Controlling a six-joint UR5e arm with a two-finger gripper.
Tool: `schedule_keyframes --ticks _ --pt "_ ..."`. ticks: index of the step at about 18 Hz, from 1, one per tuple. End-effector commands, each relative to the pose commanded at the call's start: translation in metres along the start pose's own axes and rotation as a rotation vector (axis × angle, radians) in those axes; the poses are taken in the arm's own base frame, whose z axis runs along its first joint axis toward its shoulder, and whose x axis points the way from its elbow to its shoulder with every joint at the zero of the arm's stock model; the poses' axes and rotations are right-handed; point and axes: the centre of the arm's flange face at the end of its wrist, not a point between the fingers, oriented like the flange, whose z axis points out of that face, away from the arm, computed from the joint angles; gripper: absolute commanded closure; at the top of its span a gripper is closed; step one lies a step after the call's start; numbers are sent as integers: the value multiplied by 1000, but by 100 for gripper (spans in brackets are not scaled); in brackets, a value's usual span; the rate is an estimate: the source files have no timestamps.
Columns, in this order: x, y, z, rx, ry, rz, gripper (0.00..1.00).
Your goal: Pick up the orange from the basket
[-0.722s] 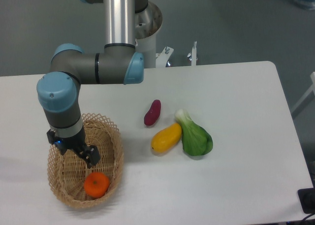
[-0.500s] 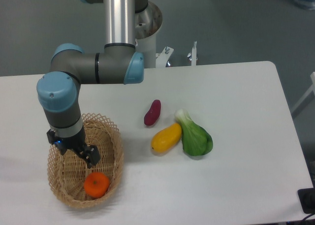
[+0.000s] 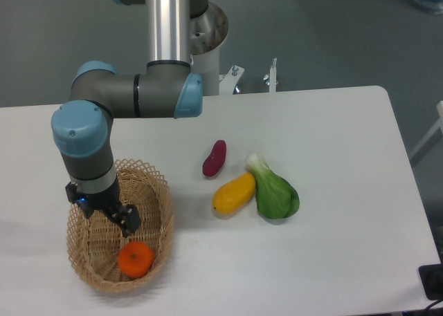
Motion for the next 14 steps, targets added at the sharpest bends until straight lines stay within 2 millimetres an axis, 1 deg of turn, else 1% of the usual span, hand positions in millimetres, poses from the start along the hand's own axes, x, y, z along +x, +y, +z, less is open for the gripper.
schedule_keyframes --ticks 5,8,10,12,14 --pt "-1 -1 1 0 0 -8 0" --pt "-1 -4 5 13 -8 -7 0" --pt "-2 -4 14 2 -2 -23 0" --pt "-3 -3 28 -15 4 -53 0" --pt "-3 -5 32 -19 6 -75 0"
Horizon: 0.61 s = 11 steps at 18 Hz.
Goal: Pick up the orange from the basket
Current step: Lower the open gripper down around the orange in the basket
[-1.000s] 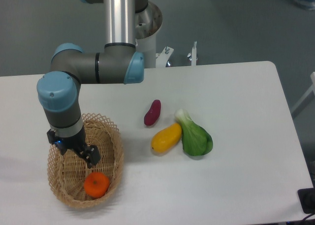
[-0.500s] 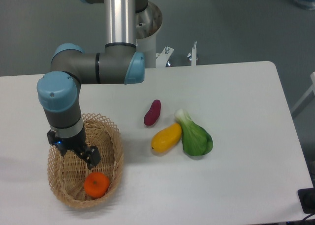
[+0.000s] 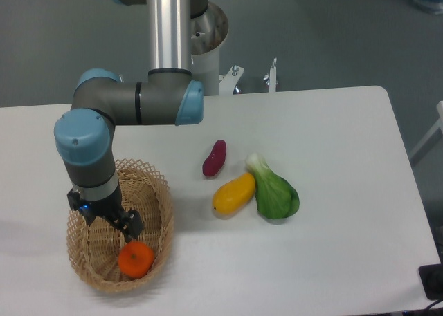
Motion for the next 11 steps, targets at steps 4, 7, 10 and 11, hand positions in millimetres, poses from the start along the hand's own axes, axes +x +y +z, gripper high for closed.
schedule_keyframes --ticks 4,7,10,11 --pt "-23 -2 3 1 -9 -60 0" --pt "-41 -3 16 -9 -62 -92 0" --pt "-47 -4 24 -16 -65 -103 0" --pt "-48 -5 25 -15 -65 -103 0"
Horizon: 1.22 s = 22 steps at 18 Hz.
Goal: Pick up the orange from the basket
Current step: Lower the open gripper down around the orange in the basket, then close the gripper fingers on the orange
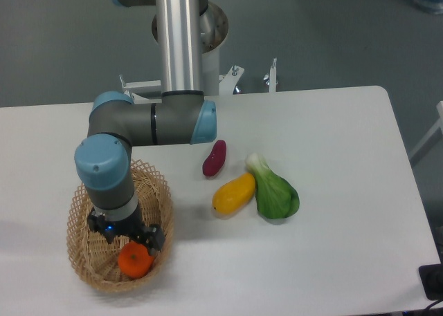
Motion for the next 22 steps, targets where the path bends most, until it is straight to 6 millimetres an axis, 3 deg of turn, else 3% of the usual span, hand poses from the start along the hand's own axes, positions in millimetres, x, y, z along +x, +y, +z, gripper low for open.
schedule_keyframes --ticks 5,13,22 --pt "-1 0 20 -29 -7 -12 0" --pt "5 -1 18 -26 -5 -12 0" --pt "15 -9 30 -33 -2 -12 0"
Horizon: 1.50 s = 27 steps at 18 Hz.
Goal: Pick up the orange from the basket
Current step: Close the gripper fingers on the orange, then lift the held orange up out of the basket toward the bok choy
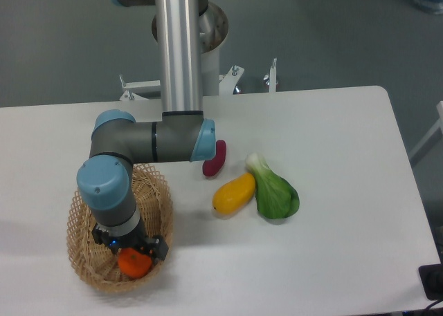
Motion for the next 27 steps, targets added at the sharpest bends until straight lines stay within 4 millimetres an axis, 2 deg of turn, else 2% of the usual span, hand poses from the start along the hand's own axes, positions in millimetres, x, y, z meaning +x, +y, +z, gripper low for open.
schedule_keyframes --ticks 6,8,9,10,12,13,20,22,25,27 --pt "2 0 11 -28 -44 5 1" --pt "7 -1 11 -31 -53 8 11" --pt "7 -1 10 -29 -54 11 24" --pt "8 -2 9 -25 -55 12 30" --pt "8 -2 5 -20 -55 15 33" --pt "8 -2 6 -22 -56 14 42" --pt "7 -3 1 -10 -58 25 43" --pt "7 -4 -16 12 -65 53 44" --pt "0 -1 -66 64 -65 84 44" --pt "-9 2 -91 98 -72 112 45"
